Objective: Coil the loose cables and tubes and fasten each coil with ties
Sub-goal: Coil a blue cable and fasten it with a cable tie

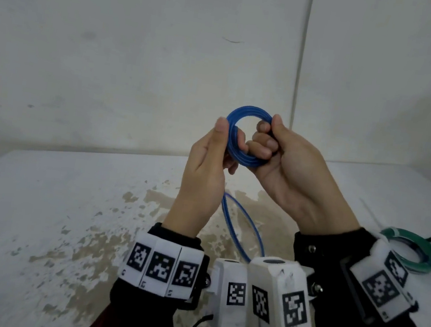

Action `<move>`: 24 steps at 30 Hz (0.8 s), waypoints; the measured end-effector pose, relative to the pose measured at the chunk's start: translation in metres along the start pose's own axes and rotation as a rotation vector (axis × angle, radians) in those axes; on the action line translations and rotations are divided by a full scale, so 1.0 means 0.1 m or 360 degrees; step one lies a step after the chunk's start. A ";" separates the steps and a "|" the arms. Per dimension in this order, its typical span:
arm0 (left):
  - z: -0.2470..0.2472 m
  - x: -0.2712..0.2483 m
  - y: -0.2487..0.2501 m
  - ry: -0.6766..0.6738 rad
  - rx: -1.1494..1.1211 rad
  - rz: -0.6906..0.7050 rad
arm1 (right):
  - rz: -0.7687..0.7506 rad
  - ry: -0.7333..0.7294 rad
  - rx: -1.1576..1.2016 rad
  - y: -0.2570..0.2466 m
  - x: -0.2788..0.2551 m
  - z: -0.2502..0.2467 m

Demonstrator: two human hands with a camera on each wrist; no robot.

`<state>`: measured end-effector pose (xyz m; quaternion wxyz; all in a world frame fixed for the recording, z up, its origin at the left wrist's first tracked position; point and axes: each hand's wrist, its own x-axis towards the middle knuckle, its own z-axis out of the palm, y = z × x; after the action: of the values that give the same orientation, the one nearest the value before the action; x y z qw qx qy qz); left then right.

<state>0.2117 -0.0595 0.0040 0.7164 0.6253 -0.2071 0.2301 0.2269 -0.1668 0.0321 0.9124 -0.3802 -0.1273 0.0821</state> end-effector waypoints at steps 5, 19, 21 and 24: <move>0.00 -0.02 0.02 -0.0113 0.0207 0.0115 | 0.0021 -0.0075 -0.0132 -0.10 -0.02 -0.03; -0.25 0.06 0.08 -0.0185 0.0312 -0.0249 | -0.0038 -0.0283 -0.0792 -0.07 -0.03 -0.09; -0.22 0.05 0.09 -0.0119 0.0322 -0.0152 | -0.0062 -0.0256 -0.0776 -0.06 -0.03 -0.09; -0.20 0.04 0.10 -0.0077 0.0339 -0.0070 | -0.0097 -0.0233 -0.0884 -0.05 -0.03 -0.10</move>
<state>0.2092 -0.0380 0.0114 0.6457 0.7075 -0.1849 0.2198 0.2276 -0.1773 0.0283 0.7638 -0.6045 -0.2219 0.0440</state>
